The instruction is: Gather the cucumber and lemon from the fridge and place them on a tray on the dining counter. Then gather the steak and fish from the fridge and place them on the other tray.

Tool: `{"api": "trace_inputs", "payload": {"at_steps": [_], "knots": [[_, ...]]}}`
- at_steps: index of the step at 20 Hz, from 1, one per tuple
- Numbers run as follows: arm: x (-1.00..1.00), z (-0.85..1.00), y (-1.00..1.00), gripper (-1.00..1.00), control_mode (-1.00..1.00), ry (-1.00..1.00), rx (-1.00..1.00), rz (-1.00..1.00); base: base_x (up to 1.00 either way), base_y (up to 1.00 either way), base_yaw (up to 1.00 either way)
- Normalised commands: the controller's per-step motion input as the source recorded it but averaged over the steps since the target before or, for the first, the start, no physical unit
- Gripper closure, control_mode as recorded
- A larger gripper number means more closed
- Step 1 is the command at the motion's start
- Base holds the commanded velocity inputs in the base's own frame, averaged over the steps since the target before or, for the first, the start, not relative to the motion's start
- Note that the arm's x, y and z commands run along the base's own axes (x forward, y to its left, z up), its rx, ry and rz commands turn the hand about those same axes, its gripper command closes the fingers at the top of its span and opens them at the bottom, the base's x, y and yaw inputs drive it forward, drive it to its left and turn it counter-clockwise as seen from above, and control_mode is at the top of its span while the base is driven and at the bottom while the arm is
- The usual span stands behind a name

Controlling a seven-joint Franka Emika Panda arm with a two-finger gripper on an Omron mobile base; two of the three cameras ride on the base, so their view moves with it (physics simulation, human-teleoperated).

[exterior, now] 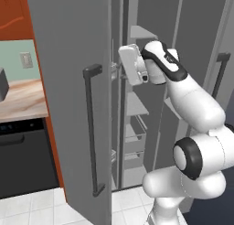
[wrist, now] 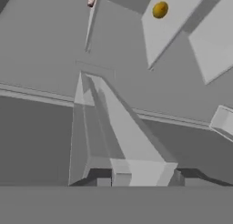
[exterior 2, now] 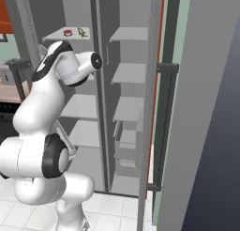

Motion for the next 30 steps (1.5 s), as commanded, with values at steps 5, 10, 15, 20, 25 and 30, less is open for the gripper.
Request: {"api": "trace_inputs", "payload": {"at_steps": [5,10,15,20,25,30], "knots": [[-0.49,-0.15,1.0,-1.0,-1.0,0.0,0.0,0.16,0.0,0.0,0.0],[-0.21,-0.1,0.96,-1.0,-1.0,0.0,0.0,0.14,0.0,0.0,0.0],[-0.01,-0.07,0.95,-1.0,-1.0,0.0,0.0,0.11,0.0,0.0,0.0],[-0.06,-0.05,1.0,-1.0,-1.0,0.0,0.0,0.11,0.0,0.0,0.0],[-0.04,-0.03,1.0,-1.0,-1.0,0.0,0.0,0.11,0.0,0.0,0.0],[0.0,0.0,1.0,-1.0,-1.0,0.01,0.0,0.09,0.0,0.0,0.0]]}}
